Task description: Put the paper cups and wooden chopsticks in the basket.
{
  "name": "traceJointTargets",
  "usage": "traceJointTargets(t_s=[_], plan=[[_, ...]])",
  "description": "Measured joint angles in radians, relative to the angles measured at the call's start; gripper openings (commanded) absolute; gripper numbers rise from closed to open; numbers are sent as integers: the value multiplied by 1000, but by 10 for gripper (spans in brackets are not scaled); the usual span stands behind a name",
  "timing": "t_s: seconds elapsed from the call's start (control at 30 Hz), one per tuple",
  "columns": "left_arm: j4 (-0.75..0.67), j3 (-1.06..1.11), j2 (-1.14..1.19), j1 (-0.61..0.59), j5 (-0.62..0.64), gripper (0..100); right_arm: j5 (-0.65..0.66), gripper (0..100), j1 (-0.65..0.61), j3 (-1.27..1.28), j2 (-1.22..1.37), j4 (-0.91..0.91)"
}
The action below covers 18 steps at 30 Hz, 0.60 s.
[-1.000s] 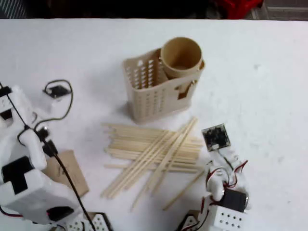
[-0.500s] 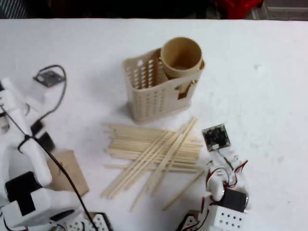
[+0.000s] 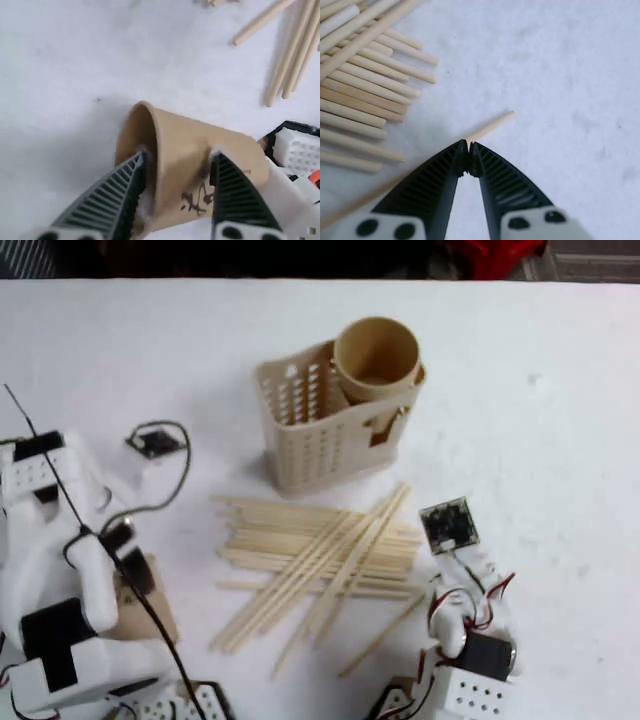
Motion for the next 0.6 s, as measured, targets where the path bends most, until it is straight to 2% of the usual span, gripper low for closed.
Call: traceJointTargets(t_s=[0.23, 0.43, 0.6], plan=[[-18, -12, 2, -3, 0, 23, 0, 17, 0, 0, 0, 0], [28, -176, 2, -2, 0, 23, 0, 17, 0, 0, 0, 0], [120, -373, 2, -2, 51, 38, 0, 17, 0, 0, 0, 0]])
